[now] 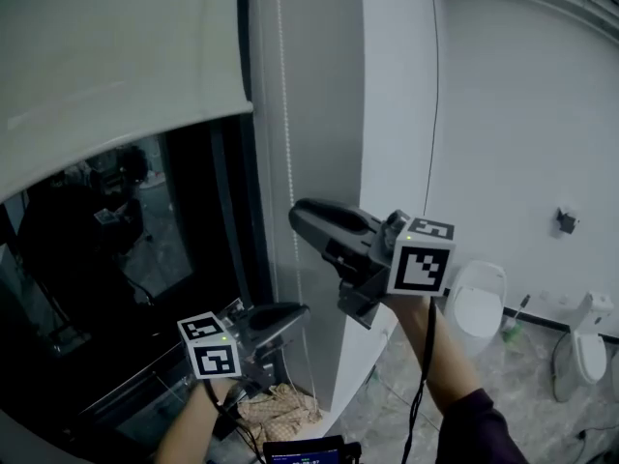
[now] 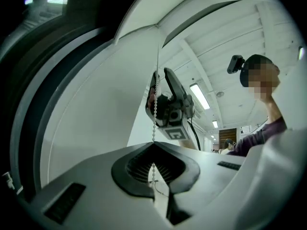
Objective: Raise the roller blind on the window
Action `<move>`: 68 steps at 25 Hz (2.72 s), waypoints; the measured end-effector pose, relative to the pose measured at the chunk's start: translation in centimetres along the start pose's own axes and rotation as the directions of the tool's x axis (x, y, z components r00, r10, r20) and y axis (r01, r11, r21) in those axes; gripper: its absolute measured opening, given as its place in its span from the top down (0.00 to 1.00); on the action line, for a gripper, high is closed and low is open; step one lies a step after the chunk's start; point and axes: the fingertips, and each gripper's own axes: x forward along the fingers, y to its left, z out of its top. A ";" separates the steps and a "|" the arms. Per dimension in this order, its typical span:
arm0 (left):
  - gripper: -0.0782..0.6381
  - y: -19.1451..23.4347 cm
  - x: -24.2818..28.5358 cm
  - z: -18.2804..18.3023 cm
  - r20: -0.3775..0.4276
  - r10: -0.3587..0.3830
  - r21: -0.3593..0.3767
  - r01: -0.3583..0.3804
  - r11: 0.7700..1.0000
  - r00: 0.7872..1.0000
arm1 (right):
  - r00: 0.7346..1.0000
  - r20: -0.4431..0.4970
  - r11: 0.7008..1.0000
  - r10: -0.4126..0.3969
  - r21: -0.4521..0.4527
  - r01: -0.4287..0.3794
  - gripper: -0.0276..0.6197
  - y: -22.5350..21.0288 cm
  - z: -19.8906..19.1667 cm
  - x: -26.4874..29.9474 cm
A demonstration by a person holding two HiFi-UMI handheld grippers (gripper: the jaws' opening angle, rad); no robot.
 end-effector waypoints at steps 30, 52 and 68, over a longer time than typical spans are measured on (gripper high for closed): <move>0.87 -2.7 1.9 18.7 0.181 -0.089 0.208 0.050 0.977 0.979 | 0.971 -0.233 0.998 -0.049 -0.055 0.037 0.93 1.4 -13.7 -4.3; 0.88 -2.3 1.0 7.4 0.060 -0.054 0.148 0.045 0.988 0.997 | 0.998 -0.046 0.997 0.038 -0.061 -0.040 0.87 1.3 -0.9 0.3; 0.87 1.1 -4.2 3.0 0.052 -0.035 0.063 0.032 0.997 0.998 | 0.961 -0.265 0.996 -0.080 -0.068 0.064 0.94 -1.3 -14.3 -3.5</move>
